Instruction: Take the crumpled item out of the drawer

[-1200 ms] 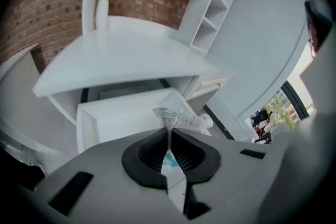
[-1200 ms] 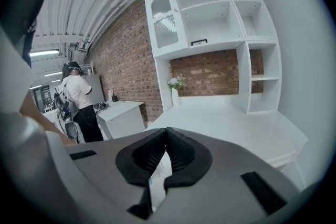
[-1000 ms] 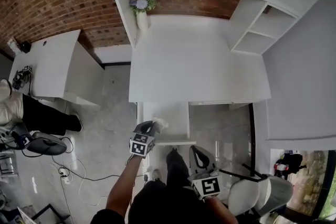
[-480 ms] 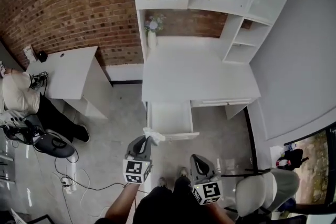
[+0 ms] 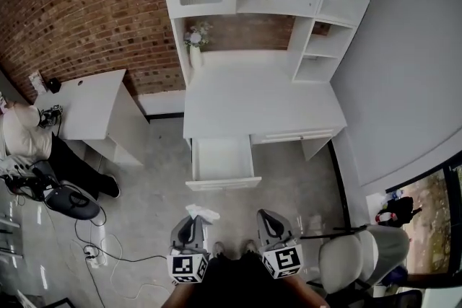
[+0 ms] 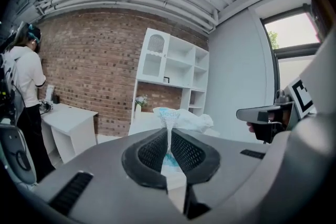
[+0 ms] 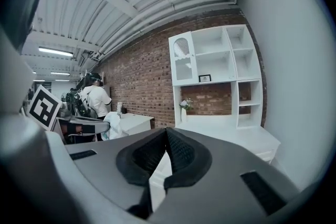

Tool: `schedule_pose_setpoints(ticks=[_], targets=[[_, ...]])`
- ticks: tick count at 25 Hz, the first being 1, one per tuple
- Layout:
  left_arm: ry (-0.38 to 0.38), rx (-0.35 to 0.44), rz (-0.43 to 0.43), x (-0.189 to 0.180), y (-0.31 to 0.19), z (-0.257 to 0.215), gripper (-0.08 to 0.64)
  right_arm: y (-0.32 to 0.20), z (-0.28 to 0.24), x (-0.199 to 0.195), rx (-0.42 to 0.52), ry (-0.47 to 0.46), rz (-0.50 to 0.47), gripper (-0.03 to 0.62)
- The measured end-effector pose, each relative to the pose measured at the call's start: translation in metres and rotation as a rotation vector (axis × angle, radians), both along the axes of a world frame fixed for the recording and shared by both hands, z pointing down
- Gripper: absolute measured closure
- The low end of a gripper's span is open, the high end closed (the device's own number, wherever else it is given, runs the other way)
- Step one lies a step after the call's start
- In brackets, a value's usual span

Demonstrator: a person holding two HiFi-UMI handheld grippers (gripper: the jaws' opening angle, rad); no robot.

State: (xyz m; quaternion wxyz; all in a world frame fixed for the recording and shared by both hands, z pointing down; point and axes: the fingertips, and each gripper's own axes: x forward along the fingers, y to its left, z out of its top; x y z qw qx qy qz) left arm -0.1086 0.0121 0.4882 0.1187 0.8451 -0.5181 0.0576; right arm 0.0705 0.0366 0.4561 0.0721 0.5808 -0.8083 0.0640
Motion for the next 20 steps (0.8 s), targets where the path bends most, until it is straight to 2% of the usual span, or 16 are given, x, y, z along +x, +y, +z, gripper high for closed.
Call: schedule_pose_setpoints(ticks=[8, 12, 20], targets=[[-0.013, 0.029, -0.005, 0.027, -0.001, -0.009, 0.520, 0.004, 0.006, 0.026, -0.001, -0.024, -0.021, 0.580], [-0.021, 0.051, -0.013, 0.029, 0.002, -0.015, 0.520, 0.004, 0.004, 0.023, 0.005, -0.024, -0.031, 0.581], [-0.027, 0.041, -0.025, 0.025, 0.002, -0.011, 0.520, 0.005, 0.004, 0.021, 0.005, -0.029, -0.035, 0.581]])
